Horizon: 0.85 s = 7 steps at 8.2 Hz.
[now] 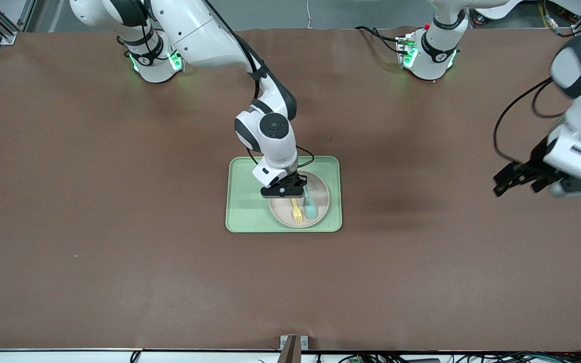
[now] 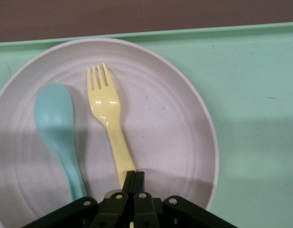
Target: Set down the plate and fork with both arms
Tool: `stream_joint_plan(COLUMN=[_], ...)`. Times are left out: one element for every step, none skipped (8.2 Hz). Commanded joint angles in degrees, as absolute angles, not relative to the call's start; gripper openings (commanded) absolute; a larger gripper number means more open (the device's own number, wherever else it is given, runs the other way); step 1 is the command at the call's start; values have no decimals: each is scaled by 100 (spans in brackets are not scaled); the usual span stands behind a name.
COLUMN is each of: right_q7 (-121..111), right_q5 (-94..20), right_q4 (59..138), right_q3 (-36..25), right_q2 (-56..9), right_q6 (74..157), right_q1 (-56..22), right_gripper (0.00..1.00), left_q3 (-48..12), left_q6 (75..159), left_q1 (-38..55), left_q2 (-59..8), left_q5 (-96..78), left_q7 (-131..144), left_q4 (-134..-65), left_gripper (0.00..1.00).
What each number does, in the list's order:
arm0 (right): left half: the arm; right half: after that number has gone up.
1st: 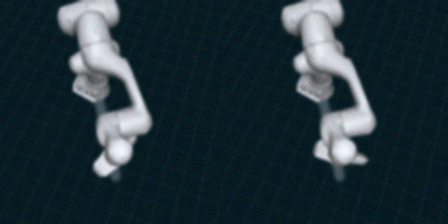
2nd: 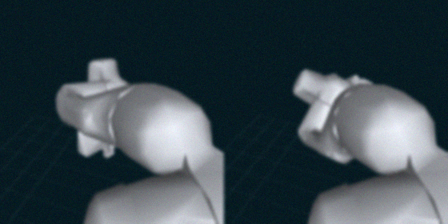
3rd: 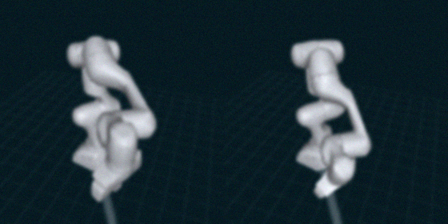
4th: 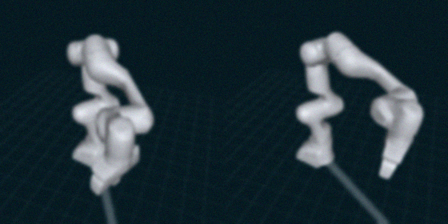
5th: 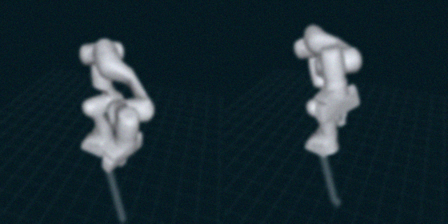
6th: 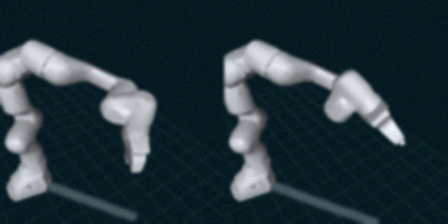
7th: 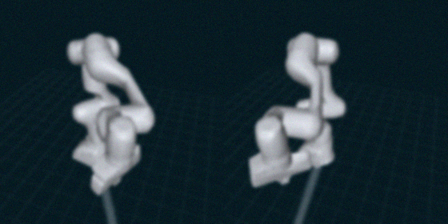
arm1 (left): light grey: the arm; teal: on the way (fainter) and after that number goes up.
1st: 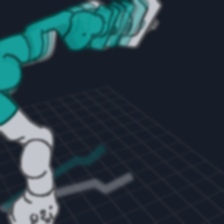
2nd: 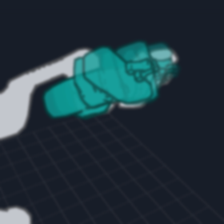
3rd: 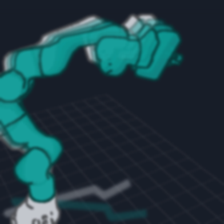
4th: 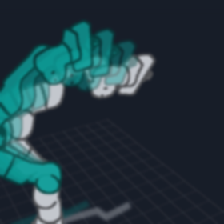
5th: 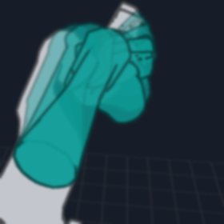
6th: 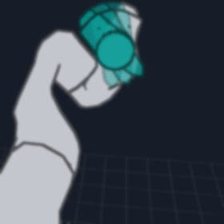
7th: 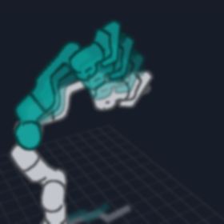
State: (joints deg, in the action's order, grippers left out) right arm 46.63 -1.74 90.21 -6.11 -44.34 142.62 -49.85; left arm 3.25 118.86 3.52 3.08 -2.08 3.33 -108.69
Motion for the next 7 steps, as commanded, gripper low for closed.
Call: stream_joint_plan(right_q7=[4816,4816,4816,4816,4825,4843,4851], right_q5=[-97,-88,-88,-88,-79,-88,-105], right_q4=[8974,8974,8974,8974,8974,8974,8974], right_q3=[-650,-650,-650,-650,-650,-650,-650], right_q2=[-4473,-4474,-4465,-4482,-4517,-4570,-4640], right_q6=[14097,14098,14098,14115,14133,14142,14142], right_q1=[-5027,-5019,-5019,-5036,-5054,-5123,-5159], right_gripper=[28,63,70,73,73,73,64], left_q3=[422,413,387,378,378,361,360], left_q6=[11410,10625,10060,9985,9976,9976,9967], left_q1=[414,404,413,439,448,492,483], left_q2=[895,792,608,598,580,502,466], left_q5=[-88,182,289,290,238,203,193], left_q7=[106,27,-182,-193,-132,-106,-158], left_q4=[-10856,-10376,-9919,-9810,-9695,-9564,-9536], left_gripper=[100,100,100,100,100,100,100])
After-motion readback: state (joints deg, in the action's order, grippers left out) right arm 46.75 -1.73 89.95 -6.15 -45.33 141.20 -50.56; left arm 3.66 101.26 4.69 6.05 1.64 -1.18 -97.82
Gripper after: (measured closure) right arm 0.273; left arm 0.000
